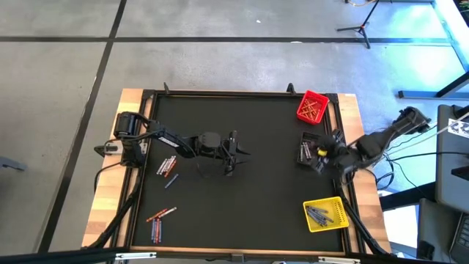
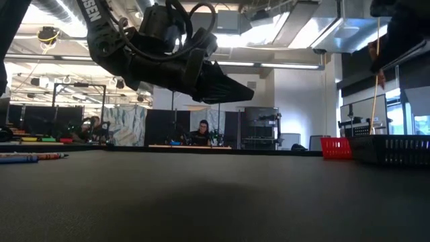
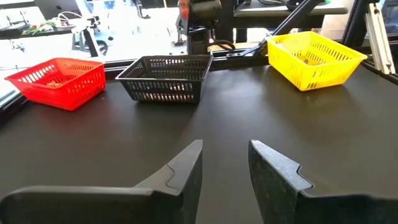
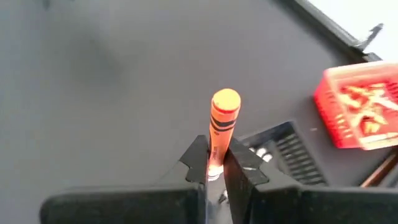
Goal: Sort crayons
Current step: Put the orange crayon into the red bin
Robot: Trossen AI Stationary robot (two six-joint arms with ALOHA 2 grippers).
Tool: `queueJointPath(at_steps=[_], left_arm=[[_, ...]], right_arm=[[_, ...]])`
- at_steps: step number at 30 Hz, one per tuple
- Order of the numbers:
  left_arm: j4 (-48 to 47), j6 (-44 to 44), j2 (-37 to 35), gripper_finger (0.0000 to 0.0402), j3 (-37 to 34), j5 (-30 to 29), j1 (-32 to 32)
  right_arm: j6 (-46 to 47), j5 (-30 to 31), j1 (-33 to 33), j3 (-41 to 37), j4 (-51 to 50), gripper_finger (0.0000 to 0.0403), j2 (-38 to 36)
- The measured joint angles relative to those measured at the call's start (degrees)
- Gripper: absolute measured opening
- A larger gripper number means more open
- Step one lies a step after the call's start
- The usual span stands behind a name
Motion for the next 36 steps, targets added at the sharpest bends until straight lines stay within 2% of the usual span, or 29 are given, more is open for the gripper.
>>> queueJointPath(at_steps=[9, 15, 22, 30, 36], left_arm=[[-0.16, 0.0, 0.0, 0.012, 0.0, -0.08, 0.0], [-0.27, 0.0, 0.0, 0.012, 0.0, -0.13, 0.0], [-0.96, 0.02, 0.0, 0.012, 0.0, -0.15, 0.0], [-1.12, 0.39, 0.0, 0.012, 0.0, -0.15, 0.05], [-1.12, 0.44, 0.0, 0.012, 0.0, -0.15, 0.05]], right_arm=[[-13.38, -3.36, -16.43, 0.0, 2.47, 0.0026, -2.73], [-25.62, -9.74, -28.76, 0.0, 7.35, 0.0026, -2.13], [-35.97, -13.84, -42.6, 0.0, 8.17, 0.0026, -2.17], [-44.75, -19.77, -54.45, 0.0, 11.77, 0.0026, -0.91], [-50.48, -21.28, -61.85, 0.0, 14.1, 0.0026, 2.99]])
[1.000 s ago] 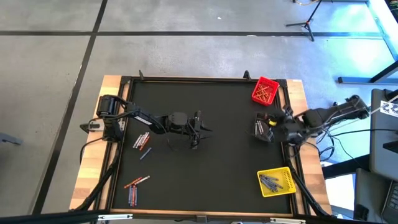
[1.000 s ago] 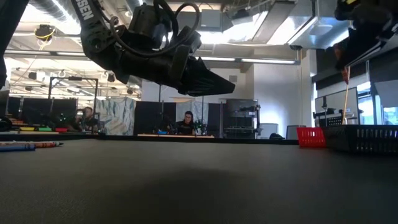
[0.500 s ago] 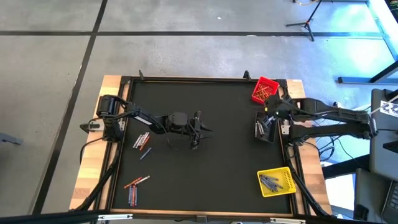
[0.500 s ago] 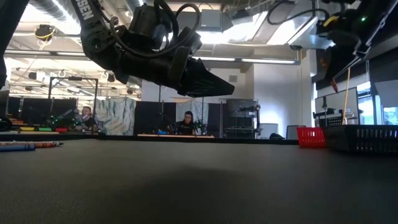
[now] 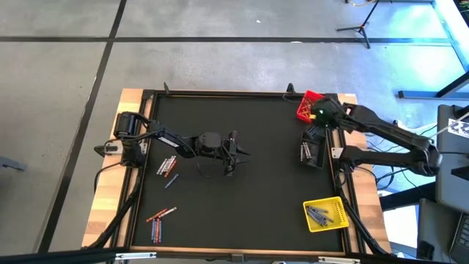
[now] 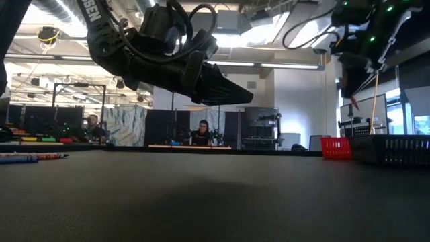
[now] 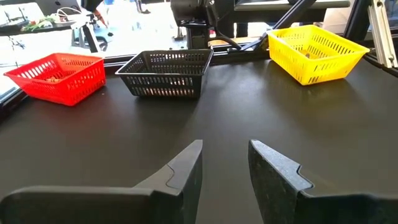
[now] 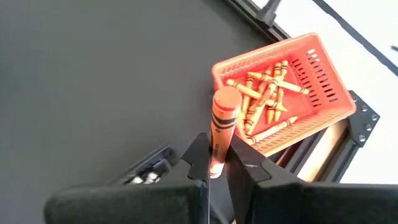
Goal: Sort crayons
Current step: Put the orange crayon into the red bin
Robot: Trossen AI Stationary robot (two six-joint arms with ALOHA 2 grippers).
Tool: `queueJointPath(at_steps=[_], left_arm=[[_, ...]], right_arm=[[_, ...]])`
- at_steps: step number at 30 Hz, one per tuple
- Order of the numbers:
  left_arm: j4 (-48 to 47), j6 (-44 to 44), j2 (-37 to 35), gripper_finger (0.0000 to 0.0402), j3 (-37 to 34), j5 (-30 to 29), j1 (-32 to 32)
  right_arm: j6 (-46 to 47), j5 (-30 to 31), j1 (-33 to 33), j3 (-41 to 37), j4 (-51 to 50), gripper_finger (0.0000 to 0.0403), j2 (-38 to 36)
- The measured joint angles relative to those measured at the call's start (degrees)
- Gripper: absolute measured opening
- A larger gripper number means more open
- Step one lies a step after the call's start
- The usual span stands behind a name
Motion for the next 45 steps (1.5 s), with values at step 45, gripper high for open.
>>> queueJointPath(at_steps=[45], left_arm=[[-0.13, 1.38, 0.0, 0.012, 0.04, -0.02, 0.02]], right_arm=[[-9.67, 1.25, -20.0, 0.02, 16.67, 0.0076, 25.9]])
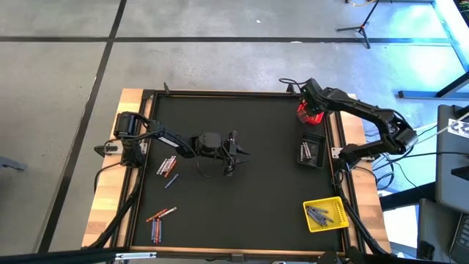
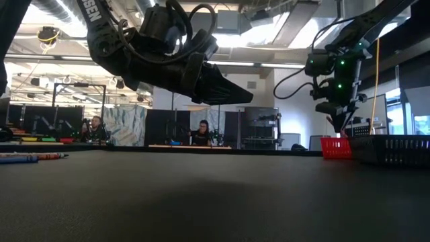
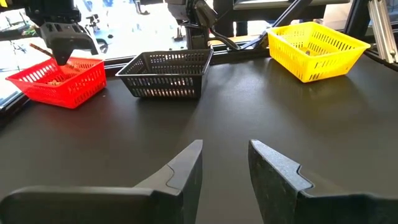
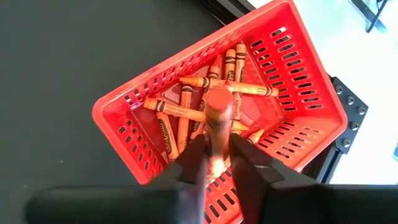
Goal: Sort crayons
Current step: Put the orange crayon into the red bin, then put the black crayon into the black bin
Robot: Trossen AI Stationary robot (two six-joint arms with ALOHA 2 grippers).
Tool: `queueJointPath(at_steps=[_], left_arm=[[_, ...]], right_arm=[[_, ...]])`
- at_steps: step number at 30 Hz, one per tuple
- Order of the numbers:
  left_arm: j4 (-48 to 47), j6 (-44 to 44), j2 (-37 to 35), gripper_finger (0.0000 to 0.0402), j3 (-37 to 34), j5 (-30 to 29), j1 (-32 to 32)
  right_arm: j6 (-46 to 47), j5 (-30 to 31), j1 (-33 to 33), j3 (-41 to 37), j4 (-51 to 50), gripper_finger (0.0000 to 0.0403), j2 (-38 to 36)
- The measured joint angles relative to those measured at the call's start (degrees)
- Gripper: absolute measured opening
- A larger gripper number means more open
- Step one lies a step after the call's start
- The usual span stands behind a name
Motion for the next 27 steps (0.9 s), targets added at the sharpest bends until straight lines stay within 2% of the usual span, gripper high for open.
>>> queueJointPath(at_steps=[4, 6, 11, 17, 23, 27], left_arm=[[0.0, 0.0, 0.0, 0.012, 0.0, 0.0, 0.0], [0.0, -0.02, 0.0, 0.012, 0.0, 0.0, 0.0], [-0.06, -0.09, 0.0, 0.012, 0.0, 0.0, -0.02], [-1.31, -1.43, -0.48, 0.012, 0.0, -0.06, -0.02], [-18.56, -1.88, -8.38, 0.012, 0.0, -8.68, -0.32], [-33.75, -5.2, -16.08, 0.012, 0.0, -14.73, -1.99]], right_arm=[[-0.24, 1.51, 0.16, 0.0, -0.19, 0.0129, 0.0], [-0.02, 1.7, 1.13, 0.0, -0.3, 0.0141, -0.49], [1.01, 1.58, 7.94, 0.0, 0.07, 0.0137, -4.75], [5.2, -0.65, 20.28, -0.14, 1.49, 0.0129, -10.15], [5.92, -0.72, 34.11, -5.36, 13.89, 0.0128, -12.57], [4.9, -0.94, 42.36, -10.6, 28.32, 0.0128, -12.18]])
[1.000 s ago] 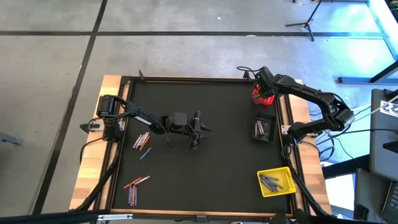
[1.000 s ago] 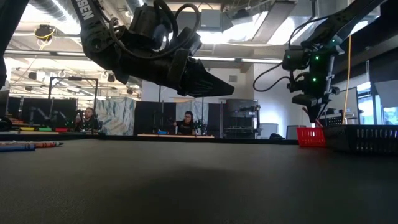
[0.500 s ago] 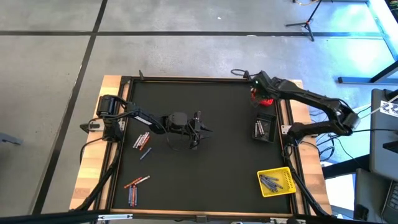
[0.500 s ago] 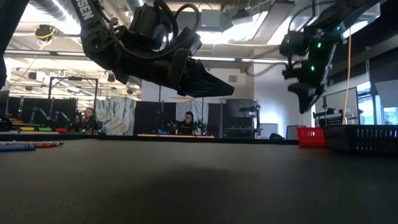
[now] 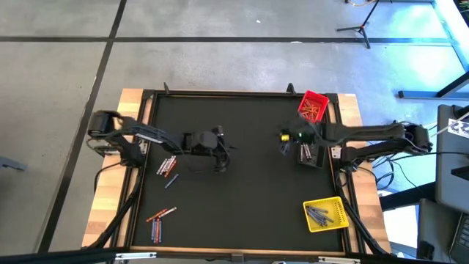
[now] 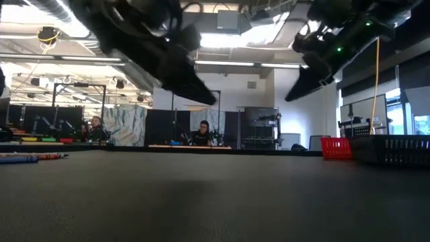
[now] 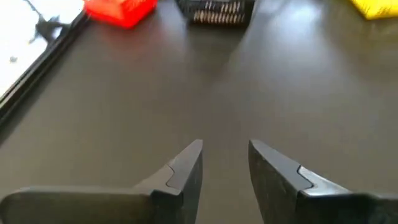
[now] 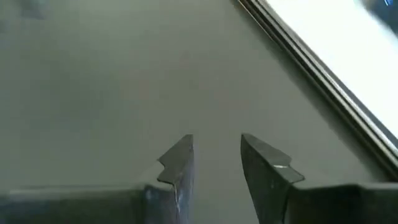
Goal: Sort crayons
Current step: Put the black crayon into the black bin
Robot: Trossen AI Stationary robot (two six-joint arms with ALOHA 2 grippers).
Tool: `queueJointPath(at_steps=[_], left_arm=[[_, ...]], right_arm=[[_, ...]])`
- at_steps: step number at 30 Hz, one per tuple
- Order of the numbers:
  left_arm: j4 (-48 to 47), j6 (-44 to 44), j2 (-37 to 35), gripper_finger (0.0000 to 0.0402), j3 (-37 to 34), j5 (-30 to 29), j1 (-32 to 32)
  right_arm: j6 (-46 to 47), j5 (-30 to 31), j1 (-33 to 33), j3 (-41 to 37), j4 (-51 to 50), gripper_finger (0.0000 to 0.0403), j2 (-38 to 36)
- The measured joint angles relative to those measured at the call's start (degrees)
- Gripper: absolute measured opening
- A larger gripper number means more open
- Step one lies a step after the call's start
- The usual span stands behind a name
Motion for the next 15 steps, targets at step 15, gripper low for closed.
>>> queueJointPath(at_steps=[15], left_arm=[[-68.25, -50.24, -21.61, 0.012, -0.02, -4.57, -2.87]], right_arm=[[0.86, -1.17, 16.64, -14.62, 44.26, 0.0128, 7.81]])
